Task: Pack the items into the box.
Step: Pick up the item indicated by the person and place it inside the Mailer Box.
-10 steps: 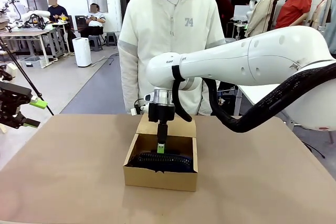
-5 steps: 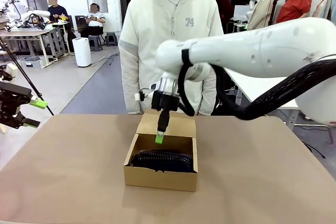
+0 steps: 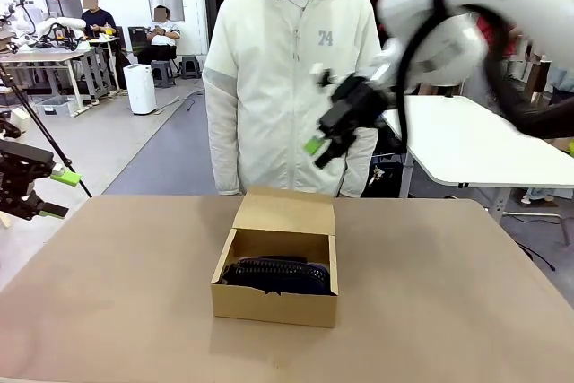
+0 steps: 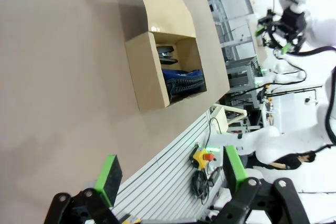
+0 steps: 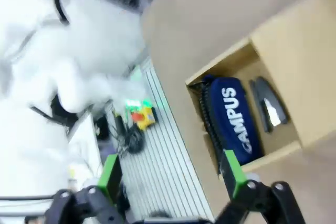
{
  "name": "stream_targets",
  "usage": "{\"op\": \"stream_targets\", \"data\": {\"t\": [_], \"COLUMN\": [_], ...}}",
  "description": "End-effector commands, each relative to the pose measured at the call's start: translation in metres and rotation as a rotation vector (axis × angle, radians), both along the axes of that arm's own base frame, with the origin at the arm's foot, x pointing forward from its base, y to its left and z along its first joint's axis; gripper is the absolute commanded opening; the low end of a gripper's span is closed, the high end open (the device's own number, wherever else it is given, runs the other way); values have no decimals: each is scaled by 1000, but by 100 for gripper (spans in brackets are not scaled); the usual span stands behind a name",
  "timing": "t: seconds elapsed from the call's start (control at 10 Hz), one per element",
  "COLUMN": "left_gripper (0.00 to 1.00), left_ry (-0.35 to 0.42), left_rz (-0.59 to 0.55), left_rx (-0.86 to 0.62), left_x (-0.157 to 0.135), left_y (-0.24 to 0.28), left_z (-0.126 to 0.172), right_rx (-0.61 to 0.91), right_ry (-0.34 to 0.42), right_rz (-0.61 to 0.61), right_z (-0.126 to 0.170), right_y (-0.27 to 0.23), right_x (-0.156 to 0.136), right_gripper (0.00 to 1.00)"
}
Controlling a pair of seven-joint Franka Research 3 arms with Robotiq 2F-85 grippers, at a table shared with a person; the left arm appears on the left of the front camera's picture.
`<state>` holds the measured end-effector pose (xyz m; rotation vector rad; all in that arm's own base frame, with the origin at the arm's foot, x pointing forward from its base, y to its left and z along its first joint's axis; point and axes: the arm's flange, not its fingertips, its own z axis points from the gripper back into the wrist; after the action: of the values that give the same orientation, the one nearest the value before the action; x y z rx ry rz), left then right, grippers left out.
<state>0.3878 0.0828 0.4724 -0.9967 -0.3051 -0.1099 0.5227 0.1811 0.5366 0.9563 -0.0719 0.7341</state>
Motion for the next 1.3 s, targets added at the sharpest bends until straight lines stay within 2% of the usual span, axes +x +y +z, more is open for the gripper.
{"op": "stream_targets", "data": {"t": [0.0, 0.2, 0.3, 0.5, 0.6, 0.8, 0.9, 1.0, 1.2], "left_gripper": [100, 100, 100, 100, 100, 100, 100, 100, 100], "left_ry": [-8, -8, -8, -8, -8, -8, -8, -8, -8], "left_rz": [-15, -15, -15, -15, -15, -15, -15, -15, -15], "left_rx": [-2, -2, -2, -2, -2, -2, -2, -2, -2], "left_x": [-2, -2, -2, -2, -2, -2, -2, -2, -2], "left_y": [2, 2, 2, 2, 2, 2, 2, 2, 2], "left_z": [1, 1, 1, 1, 1, 1, 1, 1, 1], "right_rx": [107, 205, 235, 201, 185, 120, 57, 169, 169], "right_ry": [31, 69, 121, 172, 250, 305, 313, 268, 268], "right_rz": [-438, -558, -568, -453, -405, -287, -295, -343, -343], "right_z": [-11, -16, -23, -47, -58, -70, -75, -68, -68], "right_y": [-77, -136, -159, -174, -175, -170, -165, -168, -168], "right_x": [-83, -144, -173, -223, -232, -229, -216, -233, -233], "right_gripper": [100, 100, 100, 100, 100, 100, 100, 100, 100]}}
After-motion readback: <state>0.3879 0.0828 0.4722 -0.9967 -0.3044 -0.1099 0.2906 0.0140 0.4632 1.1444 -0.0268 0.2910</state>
